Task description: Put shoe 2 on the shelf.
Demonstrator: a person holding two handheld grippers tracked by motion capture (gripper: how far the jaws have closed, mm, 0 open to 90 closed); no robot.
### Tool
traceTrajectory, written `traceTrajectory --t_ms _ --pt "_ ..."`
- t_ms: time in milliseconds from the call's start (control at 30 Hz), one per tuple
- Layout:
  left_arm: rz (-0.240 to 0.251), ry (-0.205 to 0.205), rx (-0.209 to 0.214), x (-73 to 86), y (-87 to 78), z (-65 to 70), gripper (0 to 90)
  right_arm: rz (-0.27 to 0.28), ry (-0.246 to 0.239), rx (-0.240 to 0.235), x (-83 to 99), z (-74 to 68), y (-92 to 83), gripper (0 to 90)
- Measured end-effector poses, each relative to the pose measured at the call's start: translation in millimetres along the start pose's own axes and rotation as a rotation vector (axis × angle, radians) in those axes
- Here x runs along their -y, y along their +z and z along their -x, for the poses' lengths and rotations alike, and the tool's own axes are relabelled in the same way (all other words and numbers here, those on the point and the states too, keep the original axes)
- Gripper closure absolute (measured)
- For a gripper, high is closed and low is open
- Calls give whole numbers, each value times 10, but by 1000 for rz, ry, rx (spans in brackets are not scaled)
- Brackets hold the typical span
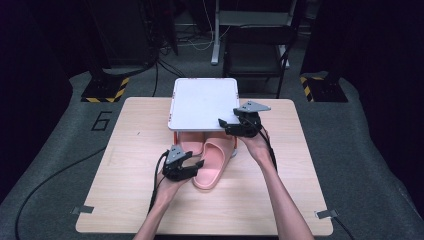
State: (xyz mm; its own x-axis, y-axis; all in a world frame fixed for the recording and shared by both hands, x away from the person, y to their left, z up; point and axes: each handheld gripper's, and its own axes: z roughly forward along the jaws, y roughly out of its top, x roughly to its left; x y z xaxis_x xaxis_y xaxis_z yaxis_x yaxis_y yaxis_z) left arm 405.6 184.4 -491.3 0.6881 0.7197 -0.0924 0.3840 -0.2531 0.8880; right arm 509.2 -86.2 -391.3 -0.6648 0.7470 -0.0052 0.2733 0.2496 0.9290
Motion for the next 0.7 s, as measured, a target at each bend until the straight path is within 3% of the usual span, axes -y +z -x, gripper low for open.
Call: traceTrajectory --t_ms 67,133,233,500,600,700 --pt "-5 -4 28 51 -51 1 294 -2 0 -1 -2 2 -1 252" --pt "-20 20 71 122 -118 -17 260 -2 1 -1 -3 0 1 252" --pt "-71 72 98 227 -166 -40 226 -5 -3 2 -4 1 -4 252" --pt "-187 128 163 353 -92 67 248 -5 1 1 -5 0 0 252" --pt "-217 148 153 361 -8 108 305 -10 2 -1 -9 2 -4 253" --pt "-204 150 144 339 69 142 324 -11 1 0 -11 4 -4 253"
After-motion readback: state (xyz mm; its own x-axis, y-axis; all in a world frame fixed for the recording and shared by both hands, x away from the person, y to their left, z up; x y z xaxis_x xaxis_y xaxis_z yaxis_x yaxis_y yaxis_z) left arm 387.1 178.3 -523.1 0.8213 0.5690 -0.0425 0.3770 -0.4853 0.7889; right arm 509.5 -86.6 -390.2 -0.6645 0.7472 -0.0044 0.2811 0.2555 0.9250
